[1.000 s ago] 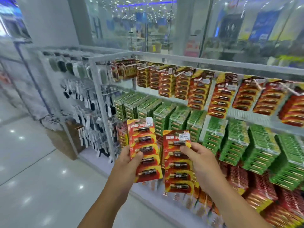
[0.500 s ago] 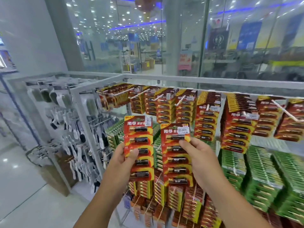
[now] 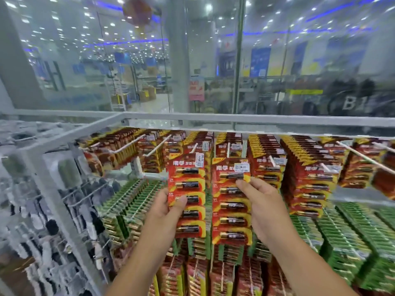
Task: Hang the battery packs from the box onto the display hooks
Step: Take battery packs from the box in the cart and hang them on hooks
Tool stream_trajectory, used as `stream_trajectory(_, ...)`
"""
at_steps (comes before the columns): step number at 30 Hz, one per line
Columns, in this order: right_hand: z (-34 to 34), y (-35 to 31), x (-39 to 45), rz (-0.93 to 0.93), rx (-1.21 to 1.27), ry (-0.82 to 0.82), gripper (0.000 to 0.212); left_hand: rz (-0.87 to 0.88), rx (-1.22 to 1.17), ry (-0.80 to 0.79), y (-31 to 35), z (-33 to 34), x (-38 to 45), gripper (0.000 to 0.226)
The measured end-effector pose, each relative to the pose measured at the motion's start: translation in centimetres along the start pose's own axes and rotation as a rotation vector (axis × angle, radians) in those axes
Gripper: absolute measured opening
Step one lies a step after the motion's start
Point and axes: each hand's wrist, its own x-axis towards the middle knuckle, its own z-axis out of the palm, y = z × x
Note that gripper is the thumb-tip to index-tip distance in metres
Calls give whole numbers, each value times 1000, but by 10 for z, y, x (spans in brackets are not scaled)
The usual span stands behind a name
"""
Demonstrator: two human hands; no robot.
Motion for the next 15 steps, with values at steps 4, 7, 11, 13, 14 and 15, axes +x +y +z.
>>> stream_trajectory(4, 7, 3, 10, -23, 40, 61, 49, -43, -47, -49, -9, -9, 28, 59)
stream_trajectory(7, 10, 7, 14, -55, 24, 115, 41, -72, -55, -77, -20, -11, 42, 86)
stream_trajectory(11, 11, 9, 9, -61, -115, 104, 19, -59, -52, -113, -26, -8, 54, 43)
stream_trajectory(13, 12, 12, 7, -52, -126, 136, 20, -58, -47, -109, -28, -7, 60, 29)
stream_trajectory(14, 15, 11, 7, -47, -145, 151, 20, -55, -36, -103, -30, -8, 65, 25)
stream_trajectory(15, 14, 14, 11, -42, -159, 146, 22, -54, -26, -108, -30, -8, 68, 24)
